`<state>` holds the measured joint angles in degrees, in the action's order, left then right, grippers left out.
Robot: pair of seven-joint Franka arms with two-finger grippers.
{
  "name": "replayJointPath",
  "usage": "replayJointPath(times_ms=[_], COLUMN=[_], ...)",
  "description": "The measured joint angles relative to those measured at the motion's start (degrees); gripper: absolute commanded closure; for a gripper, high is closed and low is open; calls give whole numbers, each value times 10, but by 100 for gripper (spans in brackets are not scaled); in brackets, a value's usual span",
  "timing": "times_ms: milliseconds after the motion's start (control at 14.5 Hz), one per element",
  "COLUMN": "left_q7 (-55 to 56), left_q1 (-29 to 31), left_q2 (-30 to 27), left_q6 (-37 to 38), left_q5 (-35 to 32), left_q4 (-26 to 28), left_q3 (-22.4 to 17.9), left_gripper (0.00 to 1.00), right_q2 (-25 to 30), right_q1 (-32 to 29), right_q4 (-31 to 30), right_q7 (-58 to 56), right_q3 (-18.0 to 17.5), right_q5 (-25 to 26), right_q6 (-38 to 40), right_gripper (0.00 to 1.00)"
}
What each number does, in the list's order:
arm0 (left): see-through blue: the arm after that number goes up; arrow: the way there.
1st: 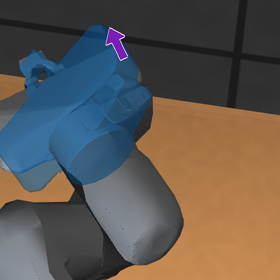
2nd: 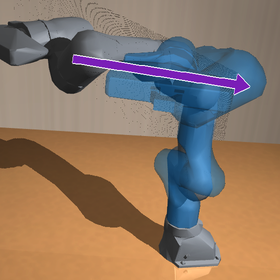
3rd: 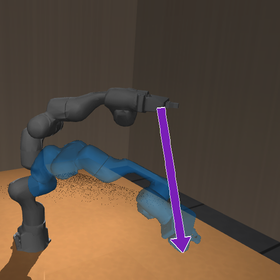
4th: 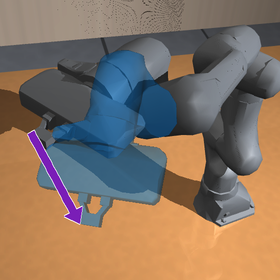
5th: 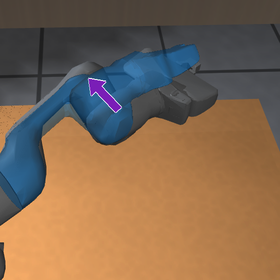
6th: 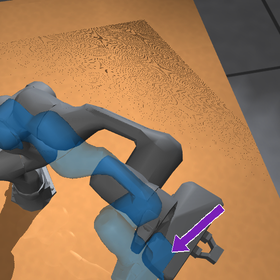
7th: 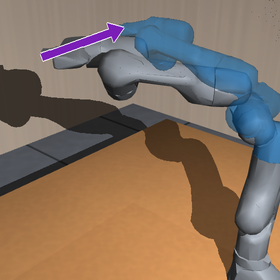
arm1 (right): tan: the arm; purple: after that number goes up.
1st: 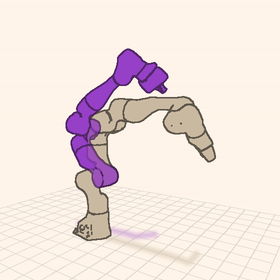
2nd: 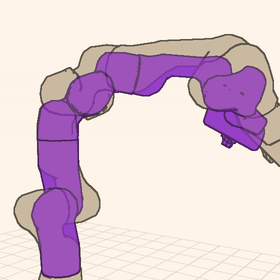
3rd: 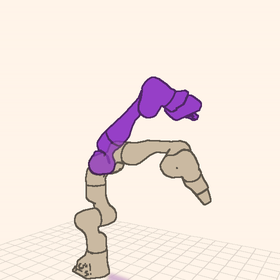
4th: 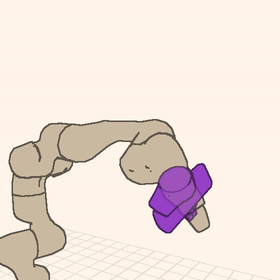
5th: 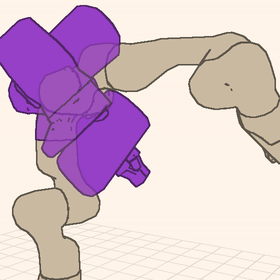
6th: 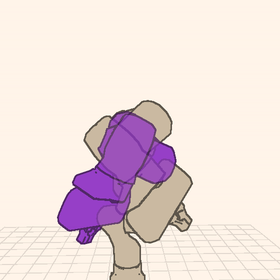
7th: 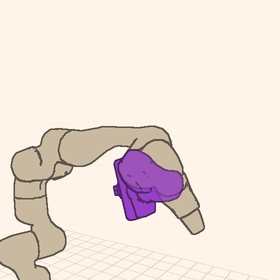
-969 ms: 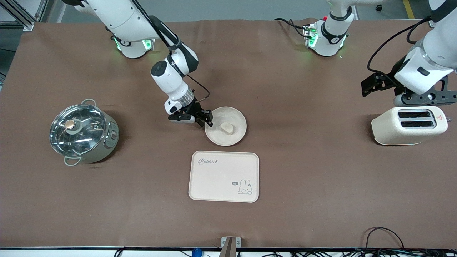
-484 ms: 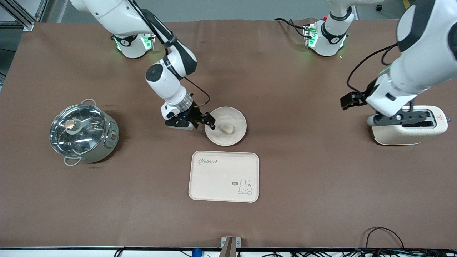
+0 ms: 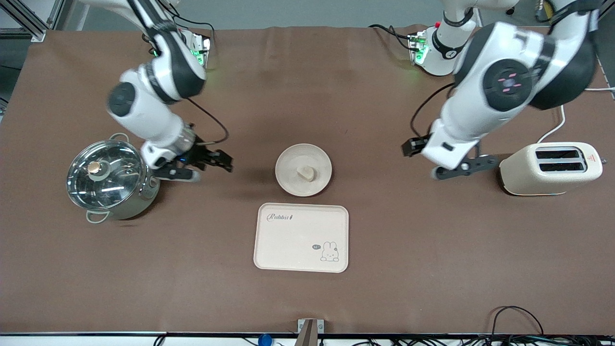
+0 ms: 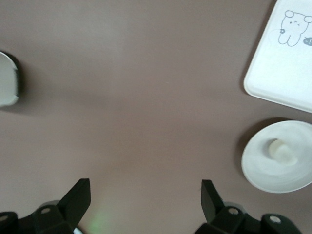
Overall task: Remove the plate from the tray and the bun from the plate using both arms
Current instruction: 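Open the right gripper and withdraw while the left gripper reaches the plate, then lower the left gripper onto the white bun and close on it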
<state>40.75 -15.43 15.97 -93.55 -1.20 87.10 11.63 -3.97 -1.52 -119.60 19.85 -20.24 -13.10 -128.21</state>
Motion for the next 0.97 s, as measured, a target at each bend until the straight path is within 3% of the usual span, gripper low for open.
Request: replayJointPath(times_ms=[208,415,761,969], left_q7=[85,199,403,503], left_q1=[-39,-86,-162,-191], left_q2=[43,88,178,235], left_q6=[-40,-93,-256,-344], left_q5=[0,0,-1,-3], left_q4=[-1,-3,-8,-10], left_q3=[1,1,1,1], left_gripper=[0,0,1,1], right_q2=[78,124,160,162], right_q1=[-57,-91,-85,-92], right_q4=[38,65,103,146], right_q7=[-17,-25,-164,-208], right_q3=[1,13,155,193], right_q5=[51,69,75,75], right_q6=[155,246,360,396], right_gripper=[0,0,0,0])
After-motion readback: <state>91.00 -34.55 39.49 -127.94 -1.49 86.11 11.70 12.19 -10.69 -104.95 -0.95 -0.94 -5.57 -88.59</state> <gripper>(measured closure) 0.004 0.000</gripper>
